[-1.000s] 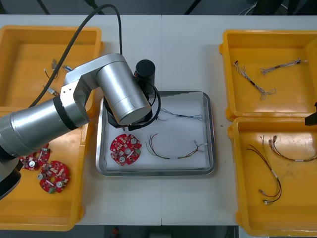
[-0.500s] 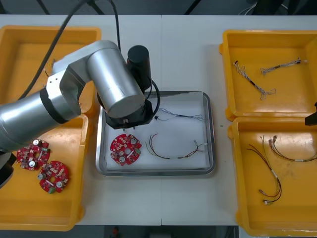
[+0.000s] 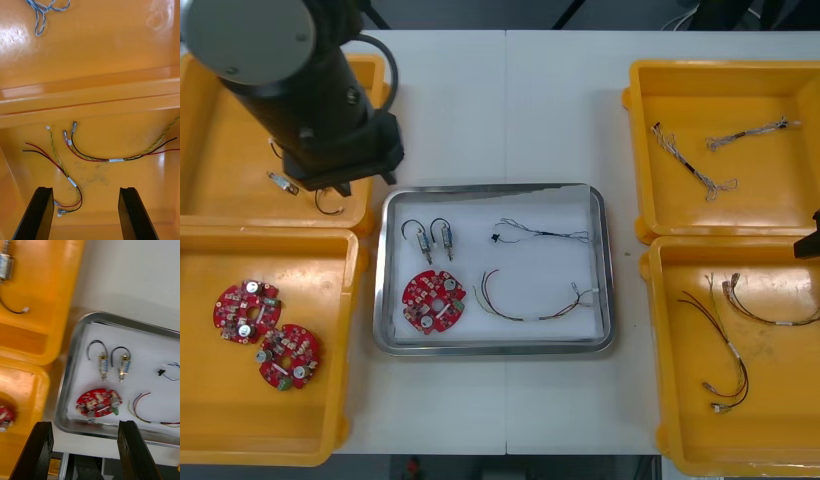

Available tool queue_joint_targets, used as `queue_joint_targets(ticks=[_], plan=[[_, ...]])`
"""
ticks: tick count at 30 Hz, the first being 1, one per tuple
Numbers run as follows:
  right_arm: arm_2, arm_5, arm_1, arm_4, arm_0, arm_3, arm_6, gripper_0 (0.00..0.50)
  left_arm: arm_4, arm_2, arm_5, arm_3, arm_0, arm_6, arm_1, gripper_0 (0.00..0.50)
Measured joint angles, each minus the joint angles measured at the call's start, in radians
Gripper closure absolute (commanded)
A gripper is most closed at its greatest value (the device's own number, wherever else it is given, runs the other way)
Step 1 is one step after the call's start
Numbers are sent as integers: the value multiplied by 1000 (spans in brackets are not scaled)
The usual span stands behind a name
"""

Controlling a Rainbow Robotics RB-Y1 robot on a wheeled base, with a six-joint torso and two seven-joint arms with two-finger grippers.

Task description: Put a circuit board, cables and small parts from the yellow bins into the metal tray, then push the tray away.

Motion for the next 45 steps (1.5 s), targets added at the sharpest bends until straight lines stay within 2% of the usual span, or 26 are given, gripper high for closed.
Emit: queue_joint_targets(ticks=[4, 8, 11, 15, 20, 24, 28, 32, 38, 42, 45], plan=[[27, 1, -12, -9, -3, -1, 0, 0, 99, 6, -11, -16, 0, -15, 137, 0], [75, 2, -26, -19, -19, -16, 1, 0, 155, 55, -19, -17, 24, -76, 233, 0], [118, 3, -27, -25, -43, -48, 4, 0, 172, 142, -19, -21, 85, -146, 282, 0], [202, 4, -28, -33, -99, -82, 5, 0, 175, 282, -20, -30, 214, -255, 324, 0], [338, 4, -29, -46, -204, -113, 16, 0, 155, 431, -51, -44, 394, -358, 346, 0], [461, 4, -29, -54, -297, -134, 73, 0, 105, 547, -97, -70, 551, -364, 347, 0], [568, 4, -27, -62, -380, -150, 75, 0, 78, 663, -158, -90, 717, -376, 348, 0], [659, 4, -6, -64, -454, -153, 77, 0, 73, 737, -211, -107, 854, -470, 348, 0], [784, 4, 56, -64, -552, -153, 135, 0, 53, 753, -275, -136, 957, -663, 348, 0], [856, 4, 107, -63, -600, -153, 139, 0, 50, 753, -313, -152, 993, -671, 349, 0], [905, -1, 152, -47, -627, -152, 241, 0, 49, 753, -325, -167, 1015, -671, 349, 0]])
